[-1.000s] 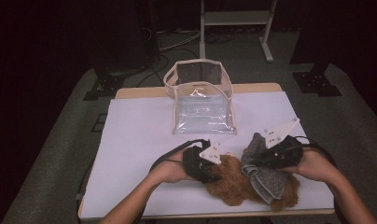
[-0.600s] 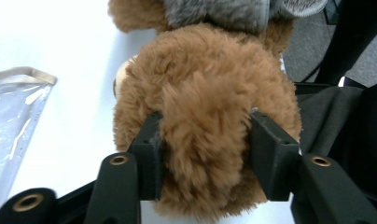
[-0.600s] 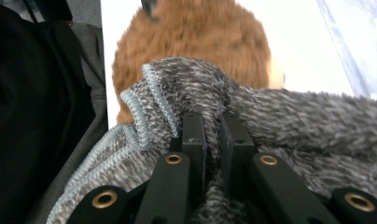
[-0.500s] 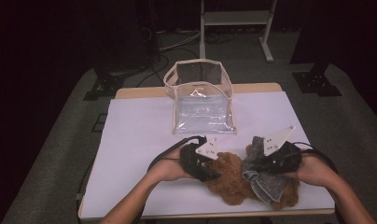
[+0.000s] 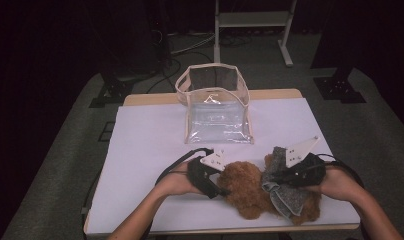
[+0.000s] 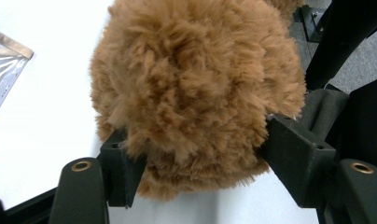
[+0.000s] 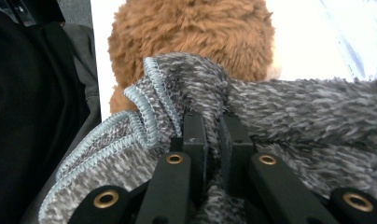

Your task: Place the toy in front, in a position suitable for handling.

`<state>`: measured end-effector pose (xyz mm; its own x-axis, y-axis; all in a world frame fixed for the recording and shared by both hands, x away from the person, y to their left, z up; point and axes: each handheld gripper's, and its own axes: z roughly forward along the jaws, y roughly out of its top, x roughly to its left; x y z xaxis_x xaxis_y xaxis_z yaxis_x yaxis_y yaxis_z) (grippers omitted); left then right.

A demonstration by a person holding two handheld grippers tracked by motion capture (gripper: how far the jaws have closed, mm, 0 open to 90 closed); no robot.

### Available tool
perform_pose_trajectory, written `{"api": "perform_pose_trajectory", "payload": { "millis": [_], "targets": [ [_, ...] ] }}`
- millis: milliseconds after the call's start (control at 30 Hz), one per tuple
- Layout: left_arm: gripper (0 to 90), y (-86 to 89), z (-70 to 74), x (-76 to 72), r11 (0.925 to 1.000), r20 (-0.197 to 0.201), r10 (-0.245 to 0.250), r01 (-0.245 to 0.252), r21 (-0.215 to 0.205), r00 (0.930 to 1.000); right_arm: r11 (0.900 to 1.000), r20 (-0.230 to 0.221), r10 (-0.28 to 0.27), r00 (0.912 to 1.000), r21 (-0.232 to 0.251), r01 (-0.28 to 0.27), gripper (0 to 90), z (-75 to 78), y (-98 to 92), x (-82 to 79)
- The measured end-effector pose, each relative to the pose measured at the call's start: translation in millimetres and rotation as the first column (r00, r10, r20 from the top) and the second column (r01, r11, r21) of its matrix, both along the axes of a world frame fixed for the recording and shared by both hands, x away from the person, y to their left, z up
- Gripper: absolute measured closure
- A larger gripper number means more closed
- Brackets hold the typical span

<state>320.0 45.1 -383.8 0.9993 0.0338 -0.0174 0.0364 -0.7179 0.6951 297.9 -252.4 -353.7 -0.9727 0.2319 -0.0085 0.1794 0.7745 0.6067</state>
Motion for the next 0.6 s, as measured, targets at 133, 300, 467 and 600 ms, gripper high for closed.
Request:
{"api": "perform_pose_trajectory", "payload": {
  "millis": [133,300,467,600],
  "targets": [
    [31.4,-4.4,0.1,2.0,0.9998,0.006,-0.001,0.001,0.020,1.0000,1.000,-0.011,-0.019,0.9998,-0.007,0.019,82.2,3.0,-10.2,-3.2],
    [34.6,-5.9,-0.3,3.3,0.9999,0.003,0.001,-0.002,0.011,1.0000,0.997,-0.013,-0.080,0.9967,-0.022,0.079,82.1,4.0,-34.7,-6.2],
    [39.4,-9.2,0.7,3.5,0.9997,-0.001,0.006,-0.006,0.025,1.0000,0.996,-0.010,-0.089,0.9960,-0.022,0.089,81.9,4.3,-39.6,-7.0],
    [36.6,-6.6,-0.2,4.6,0.9997,-0.015,0.009,-0.009,0.024,0.9998,0.995,-0.003,-0.073,0.9974,-0.075,0.072,82.0,5.4,-29.1,-5.1]
  ]
}}
